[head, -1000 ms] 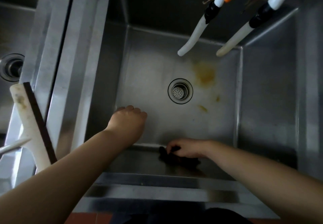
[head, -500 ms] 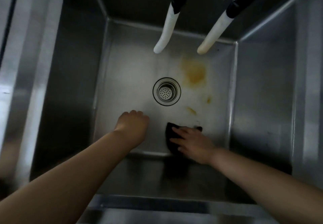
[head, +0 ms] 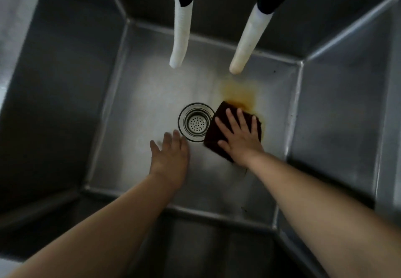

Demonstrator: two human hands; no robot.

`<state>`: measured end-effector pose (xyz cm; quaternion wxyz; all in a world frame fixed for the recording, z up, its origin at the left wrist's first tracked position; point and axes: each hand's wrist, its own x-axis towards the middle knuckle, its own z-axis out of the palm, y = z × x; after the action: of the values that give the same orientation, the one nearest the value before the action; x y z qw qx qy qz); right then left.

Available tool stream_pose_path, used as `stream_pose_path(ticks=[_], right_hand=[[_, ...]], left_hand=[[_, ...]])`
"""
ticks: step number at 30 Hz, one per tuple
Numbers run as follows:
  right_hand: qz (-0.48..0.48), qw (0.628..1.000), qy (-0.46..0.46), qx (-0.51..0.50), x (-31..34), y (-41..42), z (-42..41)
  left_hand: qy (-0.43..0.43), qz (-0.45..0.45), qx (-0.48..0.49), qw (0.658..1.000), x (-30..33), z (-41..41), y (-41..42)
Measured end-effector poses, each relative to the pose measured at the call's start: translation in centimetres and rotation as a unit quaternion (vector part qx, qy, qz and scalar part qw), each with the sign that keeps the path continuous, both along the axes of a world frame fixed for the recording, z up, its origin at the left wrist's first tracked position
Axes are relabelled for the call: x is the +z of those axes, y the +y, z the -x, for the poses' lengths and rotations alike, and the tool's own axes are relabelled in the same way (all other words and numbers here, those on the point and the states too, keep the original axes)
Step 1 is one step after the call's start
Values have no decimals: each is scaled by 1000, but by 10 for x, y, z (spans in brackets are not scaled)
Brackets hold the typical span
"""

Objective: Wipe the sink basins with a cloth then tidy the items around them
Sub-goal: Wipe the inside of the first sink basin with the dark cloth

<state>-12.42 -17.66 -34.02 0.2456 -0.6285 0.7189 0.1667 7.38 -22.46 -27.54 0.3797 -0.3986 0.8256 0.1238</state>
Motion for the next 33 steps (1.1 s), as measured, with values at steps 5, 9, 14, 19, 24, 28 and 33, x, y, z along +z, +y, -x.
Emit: stream_pose_path(ticks=[5,9,14,19,24,28,33], right_hand=[[-16,998,12,-57,7,4,-3],[-35,999,-15,15,12,54,-39],[-20,983,-24,180,17,124,-61],[-67,985,-6,159,24,127,-27],[-97,994,57,-5,27,86,27],[-115,987,66,-94,26,49,43],[-158,974,35,-159,33,72,1]], left_hand=[[-2,-8,4,1000,0,2,6],[17,-9,-1,1000,2,-1,9],[37,-2,-10,999,6,-6,13],[42,-4,-14,999,11,-9,13],[44,-17,-21,999,11,-12,13],[43,-23,-18,999,6,-15,16],[50,-31,-29,998,5,-17,19]])
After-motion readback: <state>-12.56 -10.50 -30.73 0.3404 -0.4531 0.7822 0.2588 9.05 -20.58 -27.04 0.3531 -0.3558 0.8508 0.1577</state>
